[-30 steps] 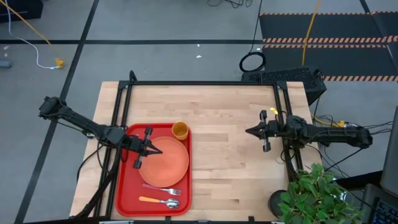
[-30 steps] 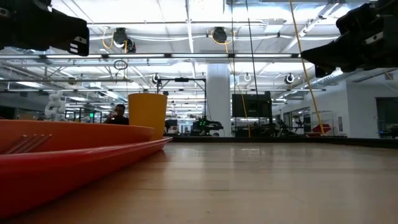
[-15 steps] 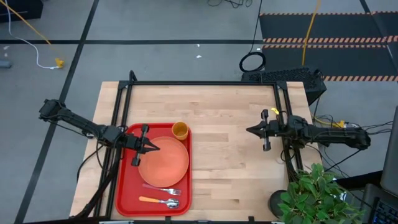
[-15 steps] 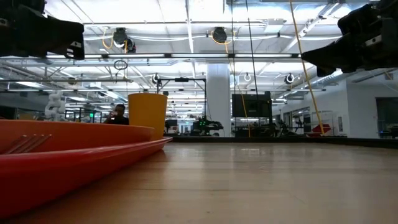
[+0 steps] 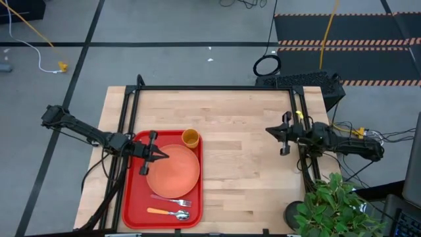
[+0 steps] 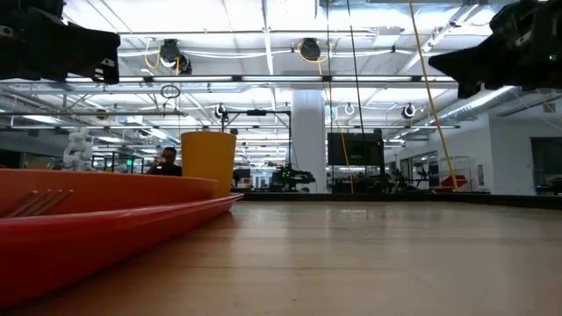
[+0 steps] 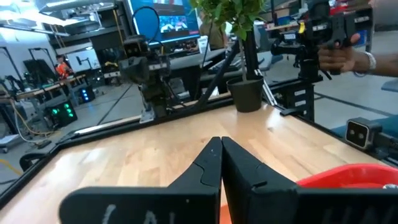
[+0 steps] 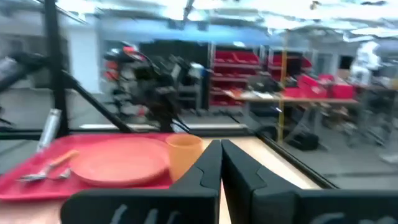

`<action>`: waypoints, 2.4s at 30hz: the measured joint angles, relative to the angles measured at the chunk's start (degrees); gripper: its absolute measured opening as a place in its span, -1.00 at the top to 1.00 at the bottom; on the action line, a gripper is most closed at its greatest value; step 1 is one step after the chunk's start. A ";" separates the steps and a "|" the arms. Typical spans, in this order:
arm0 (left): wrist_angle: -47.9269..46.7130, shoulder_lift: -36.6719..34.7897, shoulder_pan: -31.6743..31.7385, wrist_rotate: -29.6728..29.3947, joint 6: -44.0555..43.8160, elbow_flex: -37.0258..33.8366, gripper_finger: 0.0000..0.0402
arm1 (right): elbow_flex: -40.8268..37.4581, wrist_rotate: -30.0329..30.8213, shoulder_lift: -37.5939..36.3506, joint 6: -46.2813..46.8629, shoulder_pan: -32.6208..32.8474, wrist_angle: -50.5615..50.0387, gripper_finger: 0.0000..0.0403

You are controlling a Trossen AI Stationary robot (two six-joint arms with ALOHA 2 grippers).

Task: Pick and place plate/cup/fork/spoon on tray
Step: Return to Home Position

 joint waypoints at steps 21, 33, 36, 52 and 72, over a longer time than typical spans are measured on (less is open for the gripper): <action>0.22 0.00 0.04 -2.98 1.04 0.04 0.95 | 0.00 4.64 -0.05 -1.23 6.83 -6.88 1.00; 0.20 0.00 3.18 -3.09 1.22 0.04 0.93 | 0.00 4.52 -0.06 -0.06 6.81 -7.29 1.00; 0.20 0.00 5.02 -3.07 0.60 0.04 0.93 | -0.02 4.51 -0.06 -0.04 6.81 -7.29 1.00; -2.43 -0.02 13.25 1.52 -0.04 0.09 0.97 | -0.02 4.56 -0.06 -0.04 6.79 -7.13 1.00; -9.54 -9.80 19.06 7.64 -1.11 0.09 0.97 | -0.02 4.62 -0.06 -0.02 6.79 -6.96 1.00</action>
